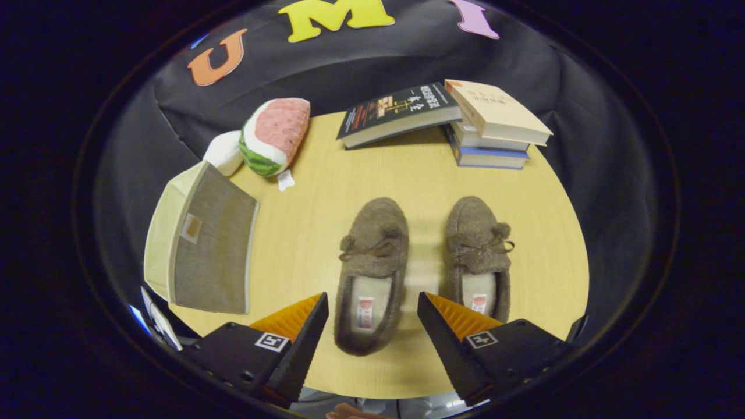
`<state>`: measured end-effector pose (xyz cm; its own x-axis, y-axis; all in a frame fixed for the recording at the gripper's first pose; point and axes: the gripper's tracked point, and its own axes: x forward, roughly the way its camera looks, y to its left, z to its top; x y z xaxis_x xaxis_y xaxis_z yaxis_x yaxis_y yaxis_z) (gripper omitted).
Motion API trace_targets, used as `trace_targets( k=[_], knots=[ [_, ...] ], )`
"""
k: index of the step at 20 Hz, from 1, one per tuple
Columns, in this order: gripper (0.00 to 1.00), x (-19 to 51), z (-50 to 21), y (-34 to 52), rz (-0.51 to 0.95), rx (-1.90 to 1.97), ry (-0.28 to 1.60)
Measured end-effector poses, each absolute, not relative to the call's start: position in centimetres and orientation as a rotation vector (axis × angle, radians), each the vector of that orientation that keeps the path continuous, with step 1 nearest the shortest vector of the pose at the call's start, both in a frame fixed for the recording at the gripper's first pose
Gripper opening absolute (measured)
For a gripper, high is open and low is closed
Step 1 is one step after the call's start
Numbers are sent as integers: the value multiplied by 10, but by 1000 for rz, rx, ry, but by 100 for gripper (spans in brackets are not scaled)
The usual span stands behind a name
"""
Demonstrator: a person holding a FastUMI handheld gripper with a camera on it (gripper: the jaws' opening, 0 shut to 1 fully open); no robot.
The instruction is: Open the storage box then place both shoes into the box .Put the left shoe in first, then the right shoe, with the right side of both shoes facing outward in a uniform manner.
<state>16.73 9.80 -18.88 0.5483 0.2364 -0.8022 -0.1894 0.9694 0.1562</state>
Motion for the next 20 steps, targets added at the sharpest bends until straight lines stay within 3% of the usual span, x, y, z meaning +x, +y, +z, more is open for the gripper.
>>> trace_targets(
  k=[4, 11, 12, 15, 16, 17, 20],
  knots=[
    [84, 180, -220, 90, 204, 49, 1041],
    [39, 195, -244, 94, 180, 16, 1140],
    [39, 198, -244, 96, 201, 3, 1132],
    [9, 197, -247, 94, 177, 39, 1156],
    [8, 198, -245, 92, 167, 62, 1156],
    [1, 197, -246, 93, 166, 78, 1161],
    [1, 192, -236, 86, 156, 70, 1145]
  ],
)
